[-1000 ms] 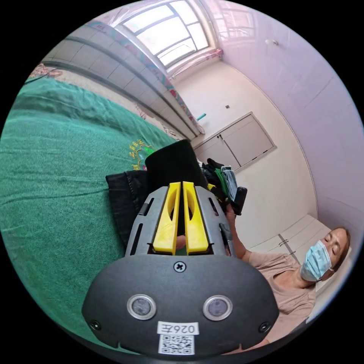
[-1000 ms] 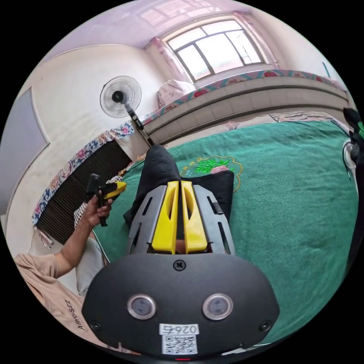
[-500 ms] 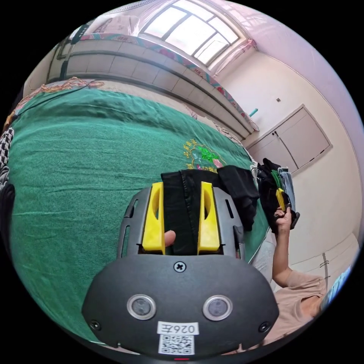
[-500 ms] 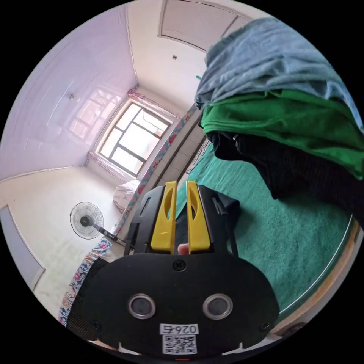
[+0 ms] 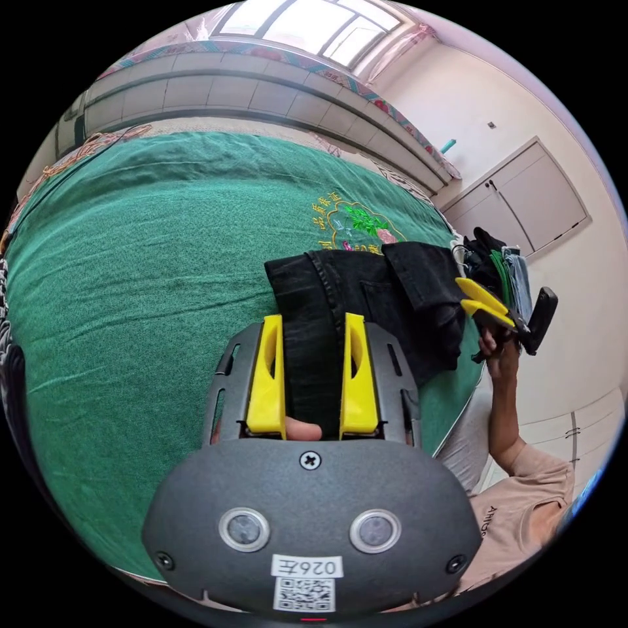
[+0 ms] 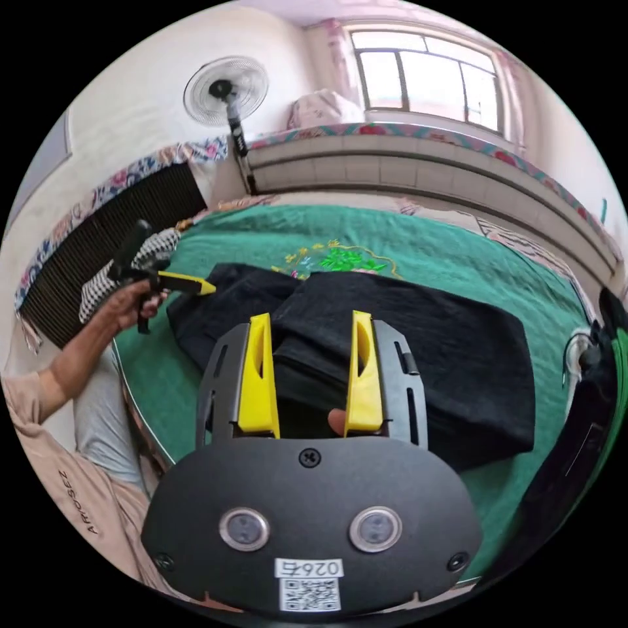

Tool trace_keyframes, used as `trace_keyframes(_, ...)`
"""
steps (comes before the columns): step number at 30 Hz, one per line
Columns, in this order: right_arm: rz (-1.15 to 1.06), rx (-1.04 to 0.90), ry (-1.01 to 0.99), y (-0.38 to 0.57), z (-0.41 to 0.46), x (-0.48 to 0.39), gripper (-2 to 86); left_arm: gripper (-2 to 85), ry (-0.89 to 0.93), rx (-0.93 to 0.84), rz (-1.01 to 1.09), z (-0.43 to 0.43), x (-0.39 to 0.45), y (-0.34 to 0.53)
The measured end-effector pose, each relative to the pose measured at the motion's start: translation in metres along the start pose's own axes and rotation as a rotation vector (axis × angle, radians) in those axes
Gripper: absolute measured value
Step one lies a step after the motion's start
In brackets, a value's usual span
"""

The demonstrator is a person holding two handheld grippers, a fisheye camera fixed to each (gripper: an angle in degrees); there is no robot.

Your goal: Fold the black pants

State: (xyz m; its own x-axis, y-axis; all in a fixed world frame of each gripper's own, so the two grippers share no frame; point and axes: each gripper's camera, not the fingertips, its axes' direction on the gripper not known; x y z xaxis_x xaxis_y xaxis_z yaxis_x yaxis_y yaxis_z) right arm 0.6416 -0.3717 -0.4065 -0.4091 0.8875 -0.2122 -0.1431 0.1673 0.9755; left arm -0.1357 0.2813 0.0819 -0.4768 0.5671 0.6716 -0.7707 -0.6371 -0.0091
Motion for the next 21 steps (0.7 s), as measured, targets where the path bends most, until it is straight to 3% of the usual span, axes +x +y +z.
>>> trace_keyframes(6, -0.25, -0.293, 0.249, 0.014, 0.066, -0.072, 13.1, 16.4, -0.004, 0.054, 0.027, -0.01, 0.006, 0.01)
trace_keyframes(9, -0.305, -0.283, 0.296, 0.02, 0.059, -0.095, 6.4, 14.7, -0.069, 0.021, 0.04, -0.02, 0.009, 0.008)
trace_keyframes(13, -0.267, -0.169, 0.311, 0.034, 0.032, -0.097, 2.4, 8.7, 0.004, -0.018, 0.055, -0.042, 0.0, 0.006)
trace_keyframes(21, 0.178, 0.197, 0.037, 0.079, -0.064, -0.022, 0.2, 6.0, 0.116, 0.157, 0.143, -0.123, 0.001, 0.027)
